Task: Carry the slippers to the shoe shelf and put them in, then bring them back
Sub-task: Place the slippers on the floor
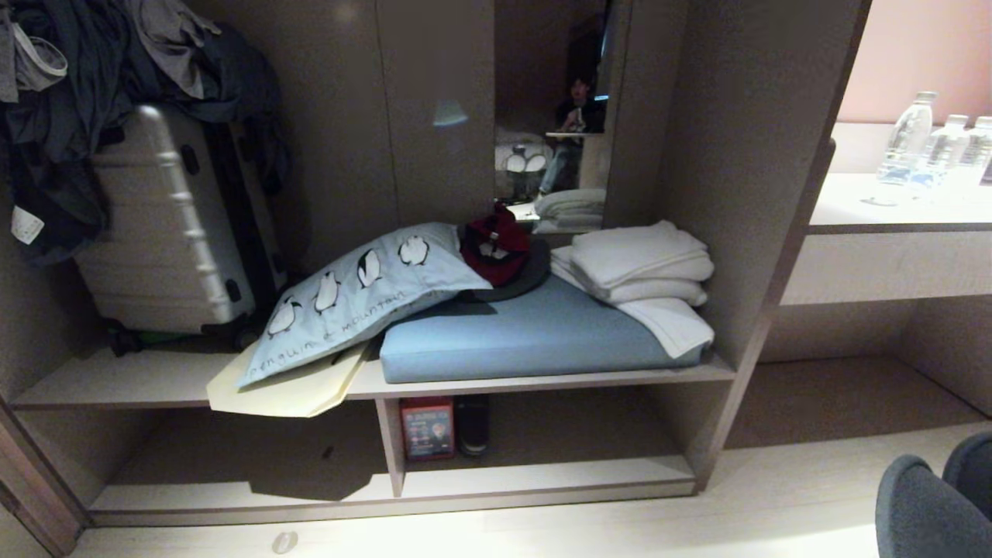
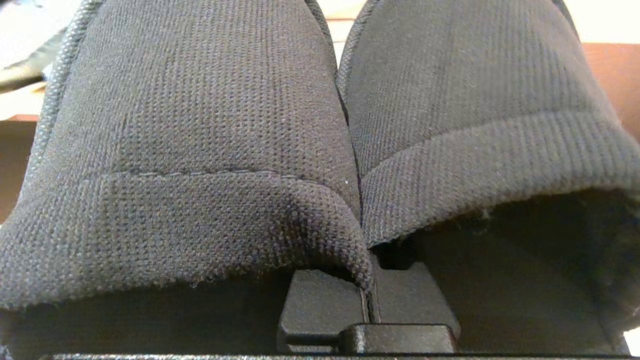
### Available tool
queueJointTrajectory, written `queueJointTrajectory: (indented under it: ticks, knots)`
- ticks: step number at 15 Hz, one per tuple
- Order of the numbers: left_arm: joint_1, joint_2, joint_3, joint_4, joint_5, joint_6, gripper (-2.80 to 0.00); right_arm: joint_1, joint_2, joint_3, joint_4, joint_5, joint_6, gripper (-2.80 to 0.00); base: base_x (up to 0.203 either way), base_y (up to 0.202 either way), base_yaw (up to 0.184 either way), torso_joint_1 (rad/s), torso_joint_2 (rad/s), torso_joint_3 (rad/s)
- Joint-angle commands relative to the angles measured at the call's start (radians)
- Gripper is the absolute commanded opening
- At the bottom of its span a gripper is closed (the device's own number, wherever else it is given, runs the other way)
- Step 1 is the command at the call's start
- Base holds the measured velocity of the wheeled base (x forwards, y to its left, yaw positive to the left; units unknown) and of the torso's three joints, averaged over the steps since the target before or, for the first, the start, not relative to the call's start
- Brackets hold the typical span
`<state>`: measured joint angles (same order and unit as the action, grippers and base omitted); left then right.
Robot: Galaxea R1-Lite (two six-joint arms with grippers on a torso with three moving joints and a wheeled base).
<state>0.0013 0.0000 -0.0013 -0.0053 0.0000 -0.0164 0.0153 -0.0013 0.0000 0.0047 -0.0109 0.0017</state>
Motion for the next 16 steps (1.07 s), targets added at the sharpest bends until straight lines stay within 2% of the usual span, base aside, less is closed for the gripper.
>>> queueJointTrajectory:
  ticks: [1,16]
  knots:
    - [0.0,0.0,0.0,-0.001,0.0,0.0,-2.8,0.0,0.001,0.002,0.0,0.0,0.0,-2.8,0.0,-0.195,0.003,0.002,0.0,0.002]
    - [0.0,0.0,0.0,-0.001,0.0,0.001,-2.8,0.0,0.001,0.002,0.0,0.0,0.0,-2.8,0.0,-0.198,0.002,0.002,0.0,0.002]
